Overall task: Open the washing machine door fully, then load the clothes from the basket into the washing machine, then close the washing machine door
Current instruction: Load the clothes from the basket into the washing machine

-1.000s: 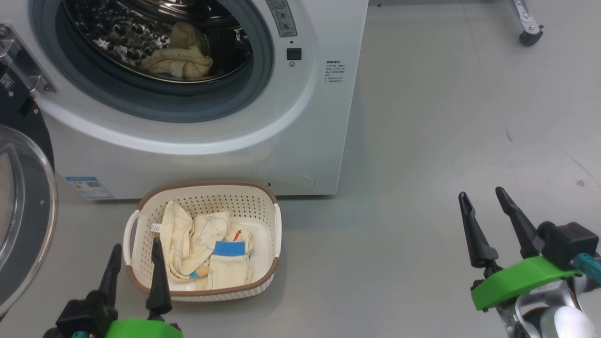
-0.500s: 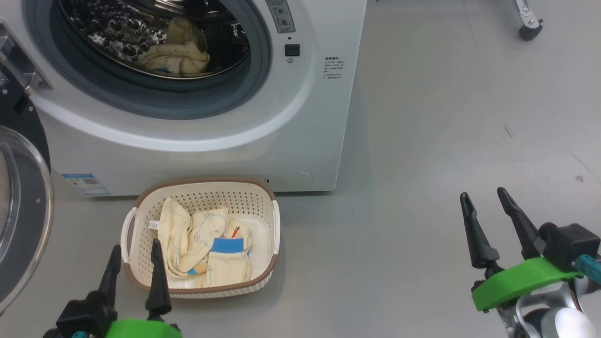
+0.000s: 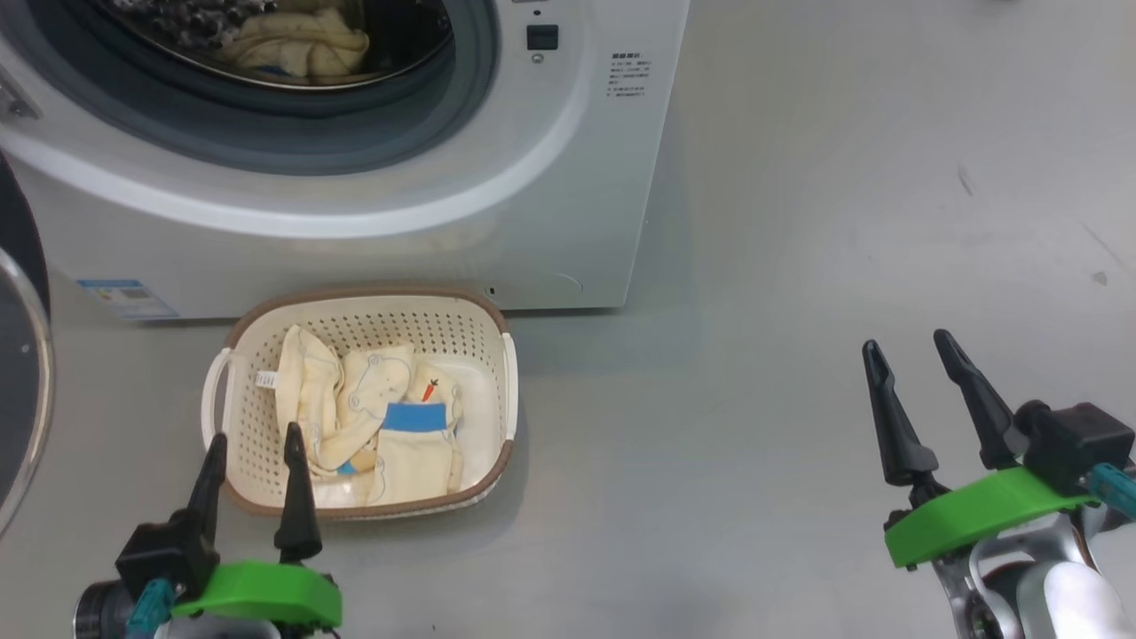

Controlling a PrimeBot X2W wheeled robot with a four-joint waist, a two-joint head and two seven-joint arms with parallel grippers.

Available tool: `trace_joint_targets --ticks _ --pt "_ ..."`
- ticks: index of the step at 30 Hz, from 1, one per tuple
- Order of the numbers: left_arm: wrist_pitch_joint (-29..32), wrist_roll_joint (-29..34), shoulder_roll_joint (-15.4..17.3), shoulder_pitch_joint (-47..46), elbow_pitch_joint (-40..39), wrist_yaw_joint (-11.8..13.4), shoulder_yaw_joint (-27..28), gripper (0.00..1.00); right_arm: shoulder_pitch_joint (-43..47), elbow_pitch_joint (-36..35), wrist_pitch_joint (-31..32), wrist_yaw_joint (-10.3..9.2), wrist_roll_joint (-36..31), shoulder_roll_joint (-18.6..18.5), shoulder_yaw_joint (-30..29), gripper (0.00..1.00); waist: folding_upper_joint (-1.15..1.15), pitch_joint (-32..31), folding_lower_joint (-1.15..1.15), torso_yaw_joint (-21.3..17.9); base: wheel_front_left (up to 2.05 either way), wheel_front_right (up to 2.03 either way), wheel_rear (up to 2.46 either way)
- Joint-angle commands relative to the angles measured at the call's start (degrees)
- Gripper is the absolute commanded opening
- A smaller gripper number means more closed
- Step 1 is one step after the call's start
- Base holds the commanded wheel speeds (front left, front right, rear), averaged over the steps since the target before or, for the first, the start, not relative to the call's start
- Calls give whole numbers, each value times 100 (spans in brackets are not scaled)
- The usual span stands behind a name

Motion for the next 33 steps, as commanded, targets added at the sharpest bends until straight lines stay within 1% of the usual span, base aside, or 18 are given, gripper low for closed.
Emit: trace_joint_targets --ticks 1,6,10,11,14,19,23,26,33 --pt "-22 23 146 -313 -56 285 185 100 -289 -230 -36 20 15 -62 132 100 0 216 -1 -58 0 0 0" --pt "66 -44 185 -783 441 49 112 100 -482 -235 -105 20 28 -62 217 100 0 637 -1 -181 0 0 0" --pt "212 -95 219 -1255 1021 -207 8 100 -672 -198 -195 20 59 -62 306 100 0 994 -1 -309 0 0 0" --pt "279 -128 242 -1516 1373 -352 -32 100 -768 -175 -242 20 79 -62 371 100 0 1182 -1 -390 0 0 0" --pt "393 -208 268 -1925 1958 -592 -74 100 -922 -134 -315 20 108 -62 479 100 0 1473 -1 -534 0 0 0" --pt "637 -447 259 -2555 3001 -1070 -103 100 -1133 -23 -462 20 183 -62 641 100 0 1910 -1 -778 0 0 0" --pt "798 -513 364 -3020 3757 -1316 -114 100 -1291 75 -597 20 264 -62 816 100 0 2253 -1 -989 0 0 0" --pt "893 -553 485 -3345 4216 -1444 -91 100 -1420 167 -715 20 343 -62 943 100 0 2500 -1 -1153 0 0 0" --pt "1240 -672 764 -4010 4978 -1719 -46 100 -1601 372 -930 20 543 -62 1186 100 0 2984 -1 -1478 0 0 0"
